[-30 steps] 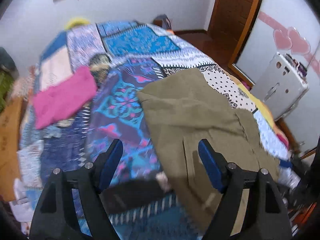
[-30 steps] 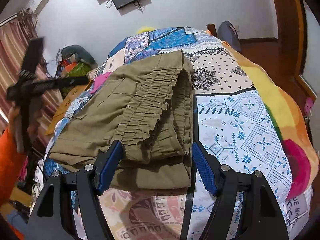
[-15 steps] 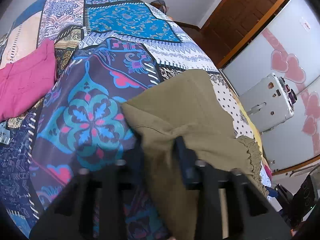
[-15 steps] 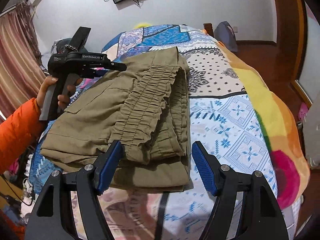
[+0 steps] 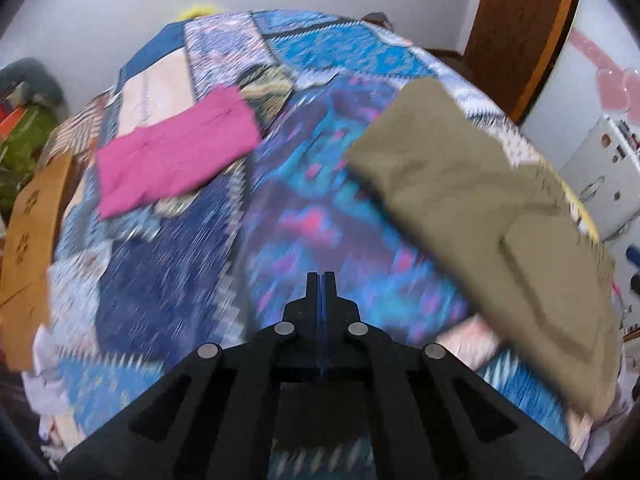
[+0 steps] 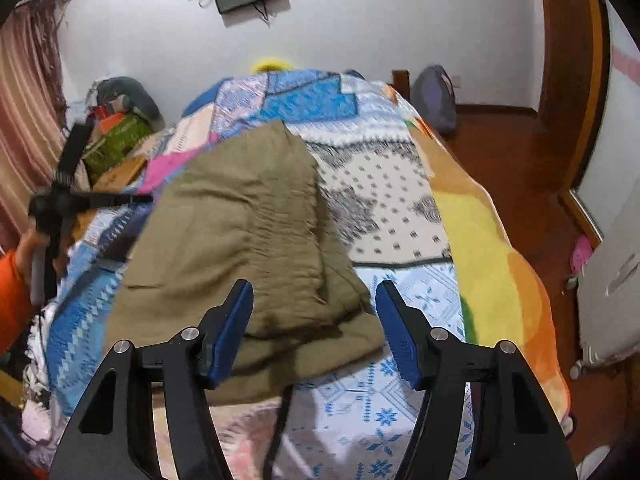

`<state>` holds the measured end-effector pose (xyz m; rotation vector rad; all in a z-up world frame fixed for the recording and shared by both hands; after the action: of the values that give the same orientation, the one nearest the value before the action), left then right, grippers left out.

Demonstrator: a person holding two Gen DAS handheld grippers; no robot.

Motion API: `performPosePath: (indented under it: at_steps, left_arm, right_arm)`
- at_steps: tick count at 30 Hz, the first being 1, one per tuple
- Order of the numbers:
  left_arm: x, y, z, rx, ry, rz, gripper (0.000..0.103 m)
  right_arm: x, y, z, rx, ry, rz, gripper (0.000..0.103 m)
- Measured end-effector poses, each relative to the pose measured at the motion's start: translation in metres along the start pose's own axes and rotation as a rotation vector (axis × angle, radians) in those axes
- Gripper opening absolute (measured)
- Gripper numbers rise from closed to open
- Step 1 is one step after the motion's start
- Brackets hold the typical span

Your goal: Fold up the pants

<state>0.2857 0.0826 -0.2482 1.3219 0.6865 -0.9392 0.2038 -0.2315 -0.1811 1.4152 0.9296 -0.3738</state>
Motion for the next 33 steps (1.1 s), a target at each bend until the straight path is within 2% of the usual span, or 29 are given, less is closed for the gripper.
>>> performPosePath:
  at_steps: [4, 6, 7, 8, 9, 10, 11, 13, 19, 21, 22, 25, 27, 33]
  left_arm:
    - [-0.016, -0.006, -0.002, 0.006, -0.03, -0.003, 0.002]
    - [-0.02, 0.002, 0.002, 0.019, -0.042, 0.013, 0.009]
    - [-0.021, 0.009, 0.005, 0.021, -0.059, 0.021, 0.019]
    - [-0.02, 0.017, 0.008, 0.016, -0.077, 0.03, 0.036]
    - [-0.018, 0.021, 0.01, 0.01, -0.087, 0.036, 0.046]
    - [-0.014, 0.03, 0.013, 0.0, -0.104, 0.045, 0.062]
    - [-0.008, 0.039, 0.015, -0.012, -0.119, 0.051, 0.068]
    - [0.011, 0.057, 0.016, -0.05, -0.175, 0.026, 0.071]
    - [0.072, 0.088, 0.007, -0.193, -0.321, -0.062, 0.07]
    - [0.079, 0.093, 0.009, -0.203, -0.386, -0.05, 0.07]
    - [0.081, 0.095, 0.01, -0.212, -0.412, -0.045, 0.066]
    - [0.085, 0.099, 0.01, -0.212, -0.373, -0.052, 0.017]
    - [0.083, 0.096, 0.009, -0.213, -0.38, -0.044, 0.014]
    - [0.037, 0.064, 0.013, -0.134, -0.222, 0.031, 0.011]
  right_arm:
    - [-0.007, -0.01, -0.02, -0.009, 0.034, 0.003, 0.06]
    - [-0.003, -0.016, -0.028, -0.011, 0.026, -0.007, 0.06]
    - [-0.001, -0.02, -0.03, -0.007, 0.024, -0.013, 0.06]
    - [0.002, -0.023, -0.031, 0.001, 0.025, -0.019, 0.06]
    - [0.003, -0.025, -0.032, 0.008, 0.025, -0.026, 0.06]
    - [0.006, -0.027, -0.032, 0.014, 0.022, -0.033, 0.06]
    - [0.006, -0.028, -0.032, 0.018, 0.019, -0.036, 0.06]
    - [0.007, -0.029, -0.028, 0.027, 0.008, -0.039, 0.061]
    - [0.009, -0.025, -0.016, 0.049, -0.004, -0.031, 0.065]
    - [0.01, -0.025, -0.015, 0.044, -0.008, -0.027, 0.065]
    - [0.011, -0.026, -0.013, 0.045, -0.011, -0.026, 0.065]
    - [0.016, -0.027, -0.009, 0.058, -0.003, -0.031, 0.066]
    - [0.02, -0.027, -0.006, 0.069, 0.0, -0.039, 0.066]
    - [0.016, -0.022, -0.004, 0.073, -0.006, -0.033, 0.066]
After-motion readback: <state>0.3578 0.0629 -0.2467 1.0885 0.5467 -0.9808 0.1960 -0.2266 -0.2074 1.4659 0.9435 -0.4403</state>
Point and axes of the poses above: each gripper's, at about its wrist camera, not at the fingertips, and x roughly the way its jaws point, z to its right, y to its top, the point moved 1 cm from there along x, roughly the way its jaws point, and after that the axes turned 9 degrees about -y, right-handed, at the moved point
